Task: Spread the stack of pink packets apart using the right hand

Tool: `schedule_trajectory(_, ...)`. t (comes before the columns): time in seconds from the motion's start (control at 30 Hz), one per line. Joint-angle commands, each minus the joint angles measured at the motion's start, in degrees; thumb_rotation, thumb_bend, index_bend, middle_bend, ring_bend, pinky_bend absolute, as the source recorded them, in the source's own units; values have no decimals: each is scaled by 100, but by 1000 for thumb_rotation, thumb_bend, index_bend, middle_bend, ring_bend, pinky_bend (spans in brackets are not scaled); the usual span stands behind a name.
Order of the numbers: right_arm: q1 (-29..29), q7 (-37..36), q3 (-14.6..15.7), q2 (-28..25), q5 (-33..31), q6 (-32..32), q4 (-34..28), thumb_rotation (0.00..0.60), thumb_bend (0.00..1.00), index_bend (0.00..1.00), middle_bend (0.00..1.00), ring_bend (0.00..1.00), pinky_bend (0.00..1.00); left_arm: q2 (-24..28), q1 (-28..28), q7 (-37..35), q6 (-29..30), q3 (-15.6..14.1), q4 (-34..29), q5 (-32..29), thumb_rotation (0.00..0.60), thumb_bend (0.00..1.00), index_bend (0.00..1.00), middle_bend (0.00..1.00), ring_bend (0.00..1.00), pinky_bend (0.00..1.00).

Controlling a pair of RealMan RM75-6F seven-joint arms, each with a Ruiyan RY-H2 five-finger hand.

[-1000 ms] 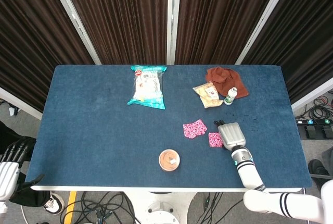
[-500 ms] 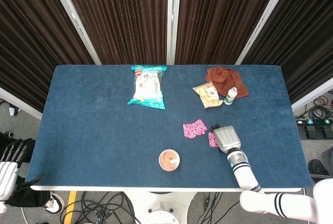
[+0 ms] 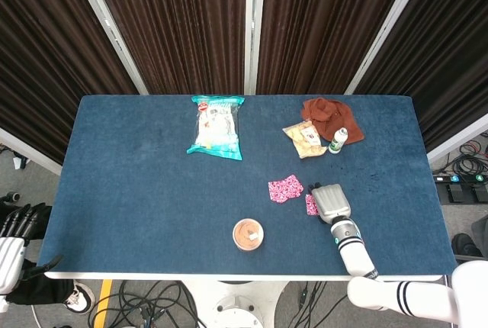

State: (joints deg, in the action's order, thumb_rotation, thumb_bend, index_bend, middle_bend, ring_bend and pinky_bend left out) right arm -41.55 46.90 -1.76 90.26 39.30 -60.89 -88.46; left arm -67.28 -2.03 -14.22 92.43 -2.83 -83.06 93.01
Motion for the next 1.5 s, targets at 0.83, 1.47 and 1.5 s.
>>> schedule_trajectory(0.83, 21, 44, -50, 57, -10, -85, 62, 600, 128, 397, 377, 750, 822, 2, -6, -53, -10, -13, -11, 8, 600, 143, 111, 77, 0, 81)
schedule_trajectory(1.47, 50, -2, -99, 15, 76, -107, 34, 600, 153, 433, 411, 752, 822, 6, -6, -116, -41, -15, -24, -16, 600, 143, 111, 77, 0, 81)
schedule_trajectory(1.5, 52, -3, -99, 10, 78, -109, 30, 600, 153, 434, 411, 752, 822, 7, -7, -119, -38, -16, -23, -13, 600, 143, 111, 77, 0, 81)
